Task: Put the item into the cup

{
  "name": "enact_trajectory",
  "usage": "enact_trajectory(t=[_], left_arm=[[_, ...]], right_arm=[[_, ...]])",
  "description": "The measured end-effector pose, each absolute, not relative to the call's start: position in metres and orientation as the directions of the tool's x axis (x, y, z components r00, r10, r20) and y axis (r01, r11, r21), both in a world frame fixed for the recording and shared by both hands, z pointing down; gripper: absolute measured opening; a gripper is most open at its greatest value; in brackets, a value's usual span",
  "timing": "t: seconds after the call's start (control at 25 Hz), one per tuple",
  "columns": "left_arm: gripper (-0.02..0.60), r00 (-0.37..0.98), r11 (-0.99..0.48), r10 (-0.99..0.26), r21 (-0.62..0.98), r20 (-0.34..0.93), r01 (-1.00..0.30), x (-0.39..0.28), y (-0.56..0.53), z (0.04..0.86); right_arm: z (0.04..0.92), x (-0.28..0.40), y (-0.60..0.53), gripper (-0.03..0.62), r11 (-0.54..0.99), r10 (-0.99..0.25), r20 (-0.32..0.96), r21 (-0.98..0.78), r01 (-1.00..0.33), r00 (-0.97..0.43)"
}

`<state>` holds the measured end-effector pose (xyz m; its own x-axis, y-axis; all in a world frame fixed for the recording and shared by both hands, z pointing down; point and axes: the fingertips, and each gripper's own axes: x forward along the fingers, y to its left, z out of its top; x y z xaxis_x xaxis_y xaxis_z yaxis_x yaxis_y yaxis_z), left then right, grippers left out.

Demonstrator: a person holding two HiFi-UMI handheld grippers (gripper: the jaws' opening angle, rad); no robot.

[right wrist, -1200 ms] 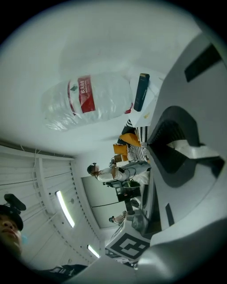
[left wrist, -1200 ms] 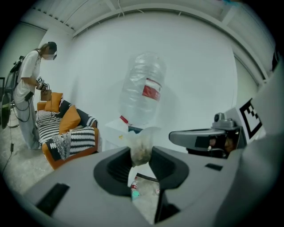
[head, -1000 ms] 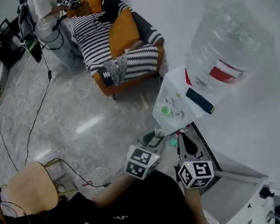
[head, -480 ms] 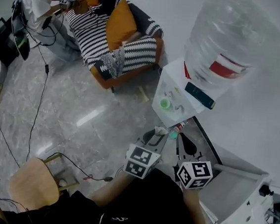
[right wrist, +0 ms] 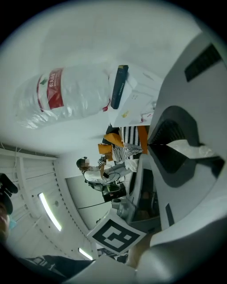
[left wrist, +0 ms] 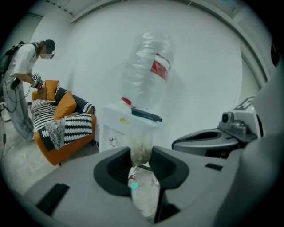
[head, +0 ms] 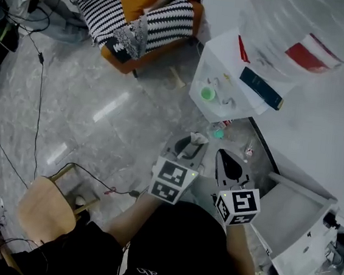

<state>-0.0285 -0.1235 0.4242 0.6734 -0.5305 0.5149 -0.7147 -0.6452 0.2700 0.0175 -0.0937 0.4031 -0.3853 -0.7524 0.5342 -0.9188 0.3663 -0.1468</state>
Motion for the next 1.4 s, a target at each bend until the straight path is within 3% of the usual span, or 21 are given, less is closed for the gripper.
enact_trajectory(t=[0.76, 1.4], left_arm=[[0.112, 0.683, -0.685, -0.453, 0.267, 0.573, -0.678, 0.0, -0.172, 0.591], [0.112, 0.639, -0.73, -0.486, 0.124, 0.596, -0.672, 0.007, -0.268, 0.684]], right_arm=[[0.585, 0.063, -0.123, 0.011, 0.157, -0.696, 0.652, -0.27, -0.95, -0.3], [0.669, 0.054, -0.151, 0.009, 0.078, -0.723, 0.607, -0.404, -0.911, -0.331]])
